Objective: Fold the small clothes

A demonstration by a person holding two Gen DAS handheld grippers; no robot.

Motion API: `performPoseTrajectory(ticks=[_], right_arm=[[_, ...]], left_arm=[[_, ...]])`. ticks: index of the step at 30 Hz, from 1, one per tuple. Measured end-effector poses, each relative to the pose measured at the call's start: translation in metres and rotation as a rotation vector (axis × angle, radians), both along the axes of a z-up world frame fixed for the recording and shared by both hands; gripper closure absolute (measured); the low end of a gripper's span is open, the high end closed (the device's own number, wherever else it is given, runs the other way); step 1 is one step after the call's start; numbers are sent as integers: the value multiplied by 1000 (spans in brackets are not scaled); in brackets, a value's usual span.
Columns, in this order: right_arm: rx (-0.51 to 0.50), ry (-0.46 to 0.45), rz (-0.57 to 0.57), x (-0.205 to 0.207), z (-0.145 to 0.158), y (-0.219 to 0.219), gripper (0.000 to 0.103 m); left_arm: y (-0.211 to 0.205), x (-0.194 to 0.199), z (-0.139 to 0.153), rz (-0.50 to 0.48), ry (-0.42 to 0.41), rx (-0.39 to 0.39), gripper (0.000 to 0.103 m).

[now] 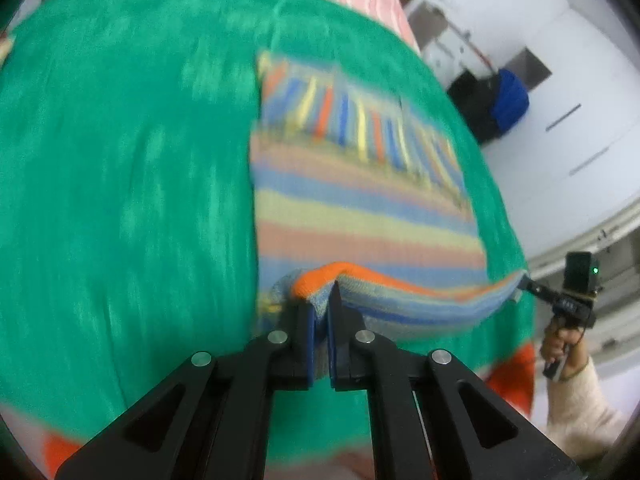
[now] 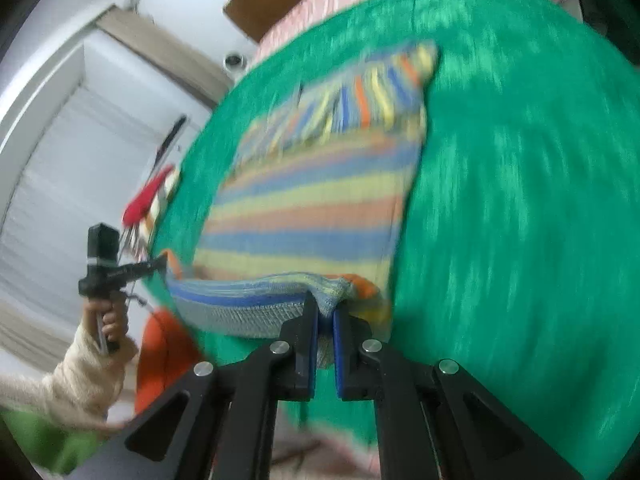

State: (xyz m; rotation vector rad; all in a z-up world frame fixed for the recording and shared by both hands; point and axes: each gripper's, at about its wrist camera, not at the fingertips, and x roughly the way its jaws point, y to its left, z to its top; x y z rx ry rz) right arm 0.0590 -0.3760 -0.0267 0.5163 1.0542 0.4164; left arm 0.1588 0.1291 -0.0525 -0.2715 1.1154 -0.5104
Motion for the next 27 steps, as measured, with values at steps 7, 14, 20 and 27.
performPoseTrajectory(ticks=[7,14,20,27], right_arm=[[-3,-139,-140,175,7,-34,94],[-15,-103,-331,222,-26,-60,58],[-69,-123,-78,141,-11,-16,58],[-207,50,30,130,-35,10,97]], left_arm=[[-46,179,9,178,-127,47,87],[-22,180,-21,296,-103,79,50],[-29,96,-43,120,-102,211,42],[-49,82,-55,80,-89,259,99]])
